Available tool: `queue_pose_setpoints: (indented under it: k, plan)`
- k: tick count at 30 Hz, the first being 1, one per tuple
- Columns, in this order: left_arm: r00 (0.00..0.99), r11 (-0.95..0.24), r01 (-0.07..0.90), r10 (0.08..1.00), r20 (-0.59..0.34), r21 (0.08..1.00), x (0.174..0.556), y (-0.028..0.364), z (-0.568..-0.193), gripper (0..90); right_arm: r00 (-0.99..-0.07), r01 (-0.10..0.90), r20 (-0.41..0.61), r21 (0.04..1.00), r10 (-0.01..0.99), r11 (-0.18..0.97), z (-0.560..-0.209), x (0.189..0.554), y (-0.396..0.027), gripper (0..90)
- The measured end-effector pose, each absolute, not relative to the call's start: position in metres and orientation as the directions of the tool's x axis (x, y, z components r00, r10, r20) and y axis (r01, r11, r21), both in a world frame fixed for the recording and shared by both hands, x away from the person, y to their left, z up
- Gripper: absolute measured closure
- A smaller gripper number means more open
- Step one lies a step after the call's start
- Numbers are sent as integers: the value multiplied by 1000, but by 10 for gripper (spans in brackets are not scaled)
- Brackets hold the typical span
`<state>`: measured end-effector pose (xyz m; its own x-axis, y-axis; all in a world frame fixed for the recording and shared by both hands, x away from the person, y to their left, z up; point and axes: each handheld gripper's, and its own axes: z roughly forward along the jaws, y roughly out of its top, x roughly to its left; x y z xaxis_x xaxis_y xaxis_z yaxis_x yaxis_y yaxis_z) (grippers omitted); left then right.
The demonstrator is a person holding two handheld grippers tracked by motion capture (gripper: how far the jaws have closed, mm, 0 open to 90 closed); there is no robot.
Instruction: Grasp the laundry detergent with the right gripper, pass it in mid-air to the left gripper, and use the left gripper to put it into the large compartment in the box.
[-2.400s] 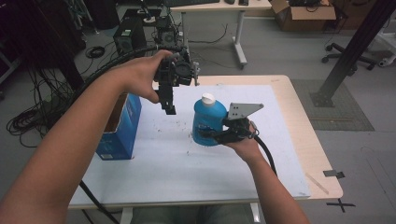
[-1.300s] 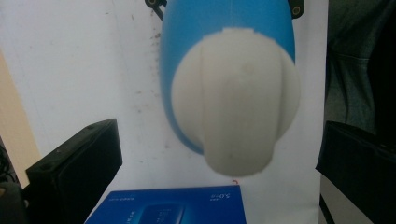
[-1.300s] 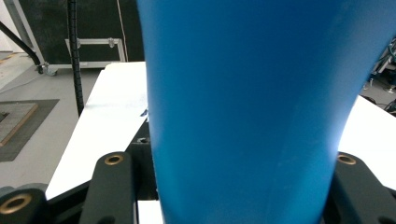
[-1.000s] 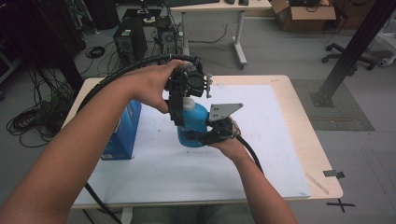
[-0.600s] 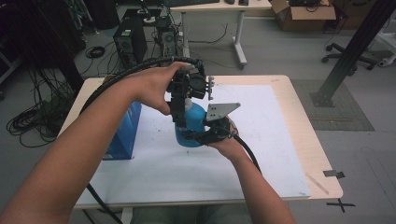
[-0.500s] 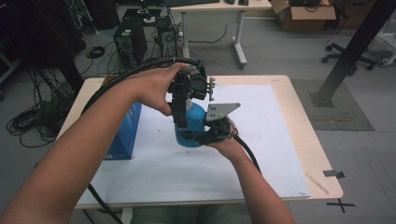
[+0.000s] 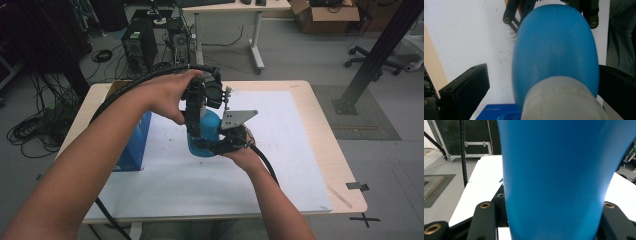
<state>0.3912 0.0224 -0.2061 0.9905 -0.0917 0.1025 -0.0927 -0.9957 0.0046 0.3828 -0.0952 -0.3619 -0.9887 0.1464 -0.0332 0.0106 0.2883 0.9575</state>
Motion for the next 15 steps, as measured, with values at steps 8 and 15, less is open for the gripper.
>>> queue_pose_setpoints:
  k: [8,15]
  plan:
    - [988,-994,-107,-105,113,10,390,19,-206,51,-988,11,-33,958,148,287,-361,382,-95,452]
    - [988,-994,-111,-110,111,7,388,17,-204,94,-988,7,-37,959,150,283,-360,382,-96,452]
